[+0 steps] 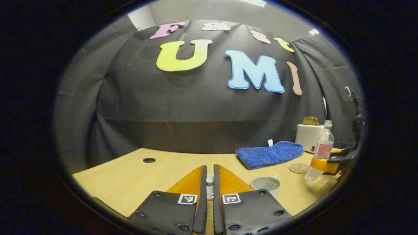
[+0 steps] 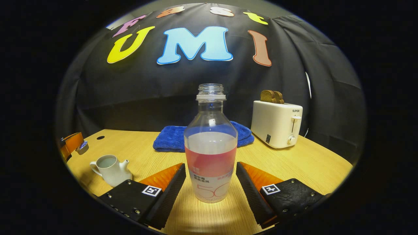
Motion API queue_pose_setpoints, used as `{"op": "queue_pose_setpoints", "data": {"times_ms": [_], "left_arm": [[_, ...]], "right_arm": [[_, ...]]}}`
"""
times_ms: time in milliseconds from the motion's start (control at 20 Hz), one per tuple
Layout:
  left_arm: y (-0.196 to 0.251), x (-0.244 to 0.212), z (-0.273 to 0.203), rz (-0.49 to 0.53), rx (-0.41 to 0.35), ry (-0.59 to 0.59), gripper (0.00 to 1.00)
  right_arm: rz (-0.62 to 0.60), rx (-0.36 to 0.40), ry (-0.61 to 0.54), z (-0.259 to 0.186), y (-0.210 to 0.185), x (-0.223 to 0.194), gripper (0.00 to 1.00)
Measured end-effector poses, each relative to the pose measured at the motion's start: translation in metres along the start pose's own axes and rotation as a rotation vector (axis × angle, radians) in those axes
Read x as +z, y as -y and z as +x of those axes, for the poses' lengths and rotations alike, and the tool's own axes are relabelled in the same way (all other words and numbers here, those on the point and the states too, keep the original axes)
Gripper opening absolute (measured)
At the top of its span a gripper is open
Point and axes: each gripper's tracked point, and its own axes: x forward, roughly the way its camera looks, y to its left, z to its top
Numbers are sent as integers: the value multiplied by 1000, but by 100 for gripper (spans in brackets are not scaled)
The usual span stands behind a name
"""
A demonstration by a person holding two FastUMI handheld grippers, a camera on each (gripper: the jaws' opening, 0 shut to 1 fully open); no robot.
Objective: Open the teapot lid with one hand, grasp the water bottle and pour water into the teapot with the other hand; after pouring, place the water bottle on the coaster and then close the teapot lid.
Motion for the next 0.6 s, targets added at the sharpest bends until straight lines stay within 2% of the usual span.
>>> {"op": "queue_pose_setpoints", "data": {"times_ms": [250, 400, 450, 600], "left_arm": [[-1, -9, 3, -1, 1, -19, 14], [3, -8, 2, -15, -13, -19, 15], [2, -9, 2, -15, -10, -20, 15], [2, -7, 1, -20, -13, -15, 14]], "right_arm": [[6, 2, 5, 1, 1, 1, 96], [-7, -5, 10, 4, 2, -1, 91], [-9, -5, 11, 0, 2, 2, 77], [-15, -7, 11, 1, 2, 2, 76]]}}
